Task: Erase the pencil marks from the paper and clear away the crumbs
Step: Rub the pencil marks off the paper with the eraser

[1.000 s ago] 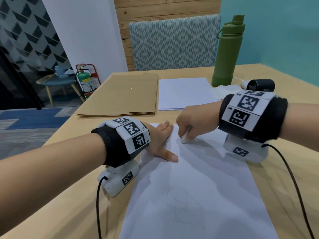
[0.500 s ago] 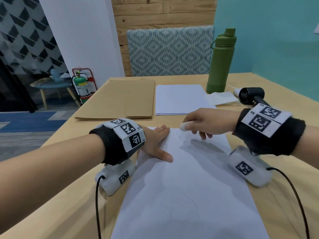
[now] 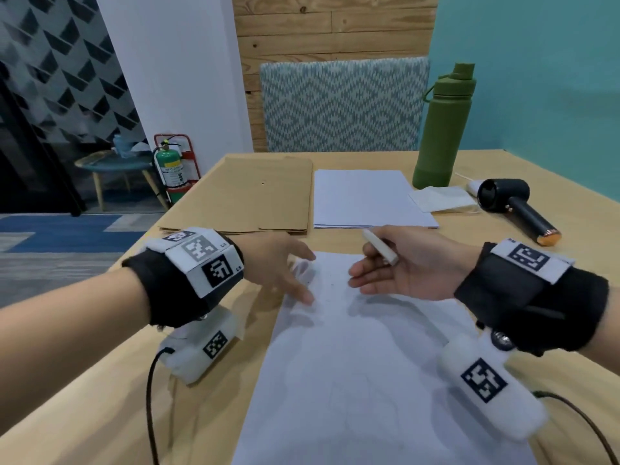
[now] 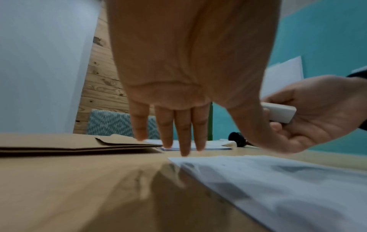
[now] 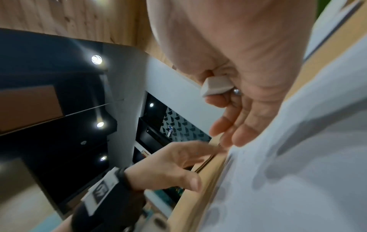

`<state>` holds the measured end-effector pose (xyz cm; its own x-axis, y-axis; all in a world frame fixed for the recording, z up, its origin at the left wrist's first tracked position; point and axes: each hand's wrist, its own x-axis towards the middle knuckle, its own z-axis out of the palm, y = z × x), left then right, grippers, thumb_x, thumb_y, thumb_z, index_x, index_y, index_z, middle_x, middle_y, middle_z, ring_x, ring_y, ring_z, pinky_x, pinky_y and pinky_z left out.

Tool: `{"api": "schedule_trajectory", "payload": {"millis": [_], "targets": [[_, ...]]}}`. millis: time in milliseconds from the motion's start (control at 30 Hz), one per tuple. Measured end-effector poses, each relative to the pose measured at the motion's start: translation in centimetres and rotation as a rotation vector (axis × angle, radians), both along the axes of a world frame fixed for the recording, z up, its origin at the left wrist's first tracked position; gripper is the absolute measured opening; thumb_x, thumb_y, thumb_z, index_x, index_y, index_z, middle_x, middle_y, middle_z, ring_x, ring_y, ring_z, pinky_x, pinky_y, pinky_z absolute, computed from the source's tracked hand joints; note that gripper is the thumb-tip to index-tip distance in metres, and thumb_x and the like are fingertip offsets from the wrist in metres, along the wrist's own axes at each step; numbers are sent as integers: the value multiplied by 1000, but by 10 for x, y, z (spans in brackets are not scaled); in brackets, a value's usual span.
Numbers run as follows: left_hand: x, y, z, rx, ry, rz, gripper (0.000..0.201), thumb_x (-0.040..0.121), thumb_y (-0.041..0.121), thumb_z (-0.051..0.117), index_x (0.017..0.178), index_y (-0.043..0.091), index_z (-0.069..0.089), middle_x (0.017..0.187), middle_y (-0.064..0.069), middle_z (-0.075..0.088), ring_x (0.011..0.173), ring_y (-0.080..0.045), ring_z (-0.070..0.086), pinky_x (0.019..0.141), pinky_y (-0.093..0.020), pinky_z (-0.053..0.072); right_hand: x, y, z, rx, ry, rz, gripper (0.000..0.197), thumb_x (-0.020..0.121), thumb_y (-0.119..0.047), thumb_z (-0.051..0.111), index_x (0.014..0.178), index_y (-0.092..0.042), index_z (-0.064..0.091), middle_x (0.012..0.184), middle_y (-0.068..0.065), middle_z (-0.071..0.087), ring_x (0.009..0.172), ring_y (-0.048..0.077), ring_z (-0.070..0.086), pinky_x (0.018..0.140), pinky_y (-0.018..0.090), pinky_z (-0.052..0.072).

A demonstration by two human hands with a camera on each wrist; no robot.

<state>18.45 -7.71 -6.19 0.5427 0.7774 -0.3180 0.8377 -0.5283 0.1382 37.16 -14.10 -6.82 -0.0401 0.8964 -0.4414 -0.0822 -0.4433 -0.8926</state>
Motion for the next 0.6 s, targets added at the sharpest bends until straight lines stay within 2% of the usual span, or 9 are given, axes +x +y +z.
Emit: {"api": "schedule_trajectory", "payload": {"millis": [33,67,100,167,267,333,400,467,600], "targets": [[2,-3,-4,-29,101,-42,92,73,52,71,148,25,26,154,6,27,141,-15,26,111,-30,24,-8,-1,-3,-30,45,39,37,97,-27,38,65,-12,46,68,15,67,71,28,67,70,33,55],[4,-5,-8,-35,186,-82,105,71,54,71,152,25,10,159,8,10,147,-14,7,117,-37,11,-17,-2,-7,-64,96,85,37,96,-28,38,64,-12,46,71,16,69,73,29,68,71,33,56],[6,-6,-10,-23,236,-124,111,71,55,71,152,24,2,160,8,0,147,-14,-6,117,-43,1,-24,-4,-11,-96,136,139,39,97,-29,38,63,-12,46,74,17,70,75,29,69,74,34,56],[8,-5,-15,-19,270,-150,116,70,57,71,151,24,-4,160,5,-5,146,-15,-13,115,-49,-7,-32,-2,-19,-151,163,212,41,98,-31,36,62,-12,45,79,19,70,76,29,70,75,34,57],[10,-5,-16,-54,333,-61,126,68,61,70,146,29,-23,160,1,-7,146,-30,-10,117,-51,-2,-24,14,-24,-122,158,11,34,97,-15,30,65,-9,39,83,26,66,65,30,71,62,32,59],[10,-9,-12,-72,346,-27,128,70,59,70,142,30,-32,160,3,-1,145,-36,-2,115,-51,8,-11,30,-19,-16,89,-254,28,92,-5,24,67,-10,36,96,29,62,68,32,66,65,34,56],[11,-11,-10,-72,322,-18,128,71,58,69,140,30,-35,159,0,11,146,-36,3,114,-50,14,0,40,-12,38,75,-409,27,92,-5,25,68,-10,36,110,31,60,77,34,61,70,37,53],[10,-8,-12,-68,292,-14,131,70,59,70,138,29,-38,157,-5,20,146,-35,6,113,-49,16,-2,37,-9,0,142,-332,28,92,-8,29,66,-10,38,111,30,63,76,34,64,66,39,57],[5,0,-23,-100,195,-37,141,65,60,73,131,27,-47,159,-9,13,145,-30,18,117,-44,15,-32,20,-20,-206,170,102,38,98,-21,32,64,-9,42,81,26,70,67,32,71,62,38,59]]}}
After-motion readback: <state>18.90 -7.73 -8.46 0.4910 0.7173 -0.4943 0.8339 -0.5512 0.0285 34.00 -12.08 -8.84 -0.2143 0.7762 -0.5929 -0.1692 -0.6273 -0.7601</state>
